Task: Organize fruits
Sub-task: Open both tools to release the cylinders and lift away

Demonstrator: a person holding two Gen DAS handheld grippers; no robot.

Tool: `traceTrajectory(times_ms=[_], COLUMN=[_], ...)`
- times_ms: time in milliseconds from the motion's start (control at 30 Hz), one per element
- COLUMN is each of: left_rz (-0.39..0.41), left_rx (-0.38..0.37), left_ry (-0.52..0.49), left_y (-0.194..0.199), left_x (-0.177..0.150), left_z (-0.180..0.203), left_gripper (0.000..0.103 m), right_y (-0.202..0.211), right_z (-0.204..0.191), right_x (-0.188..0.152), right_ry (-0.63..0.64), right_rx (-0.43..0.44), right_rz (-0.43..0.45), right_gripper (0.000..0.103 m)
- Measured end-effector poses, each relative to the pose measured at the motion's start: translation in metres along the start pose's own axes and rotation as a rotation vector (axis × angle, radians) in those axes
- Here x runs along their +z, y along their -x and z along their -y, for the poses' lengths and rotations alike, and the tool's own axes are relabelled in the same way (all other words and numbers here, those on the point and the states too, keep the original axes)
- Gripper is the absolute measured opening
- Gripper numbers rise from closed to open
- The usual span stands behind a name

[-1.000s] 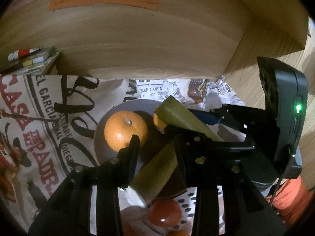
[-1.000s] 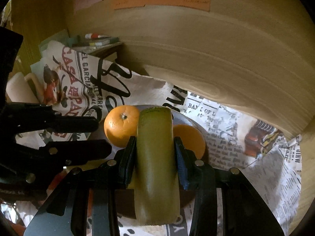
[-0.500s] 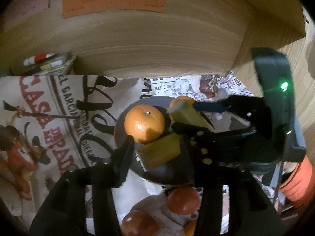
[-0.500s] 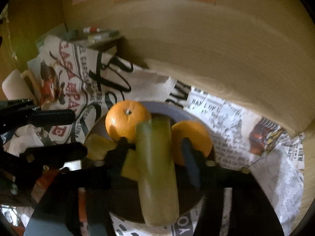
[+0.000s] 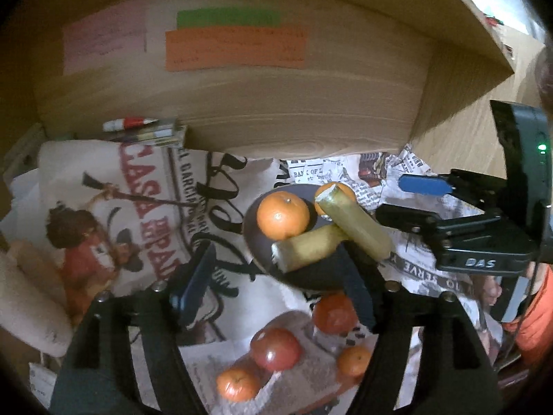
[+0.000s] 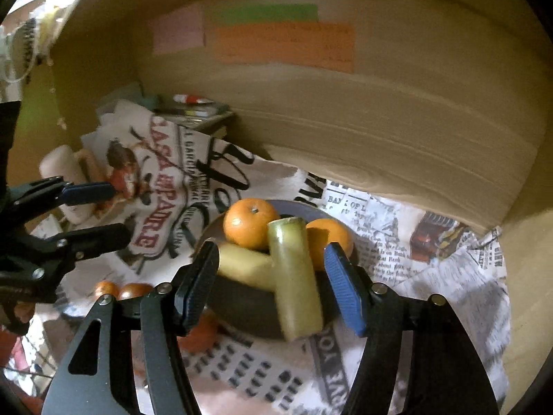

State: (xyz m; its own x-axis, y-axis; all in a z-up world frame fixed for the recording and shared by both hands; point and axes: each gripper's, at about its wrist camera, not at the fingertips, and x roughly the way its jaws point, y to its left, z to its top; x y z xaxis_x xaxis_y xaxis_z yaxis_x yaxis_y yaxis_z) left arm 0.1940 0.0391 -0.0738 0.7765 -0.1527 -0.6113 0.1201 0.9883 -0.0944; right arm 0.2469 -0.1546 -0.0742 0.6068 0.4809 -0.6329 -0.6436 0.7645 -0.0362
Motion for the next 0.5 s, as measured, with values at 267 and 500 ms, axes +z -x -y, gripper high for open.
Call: traceTrajectory(times_ms=[267,500], left_rz=[-0.049,-0.124], left_rx=[0.006,-0.015], left_ry=[0.004,0.031], left_y=[0.009,-0.003], left_x=[-0.033,-0.06], left_z=[-0.007,-0.015], left_gripper=[0.078,0.078], right_y=[0.006,-0.016], right_z=[-0.03,-0.045], right_x=[-0.028,-0.051], right_ry=[0.001,-0.012], right_rx=[0.052,0.077], right_rz=[-0.037,-0.123], right_gripper=[0.062,0.062])
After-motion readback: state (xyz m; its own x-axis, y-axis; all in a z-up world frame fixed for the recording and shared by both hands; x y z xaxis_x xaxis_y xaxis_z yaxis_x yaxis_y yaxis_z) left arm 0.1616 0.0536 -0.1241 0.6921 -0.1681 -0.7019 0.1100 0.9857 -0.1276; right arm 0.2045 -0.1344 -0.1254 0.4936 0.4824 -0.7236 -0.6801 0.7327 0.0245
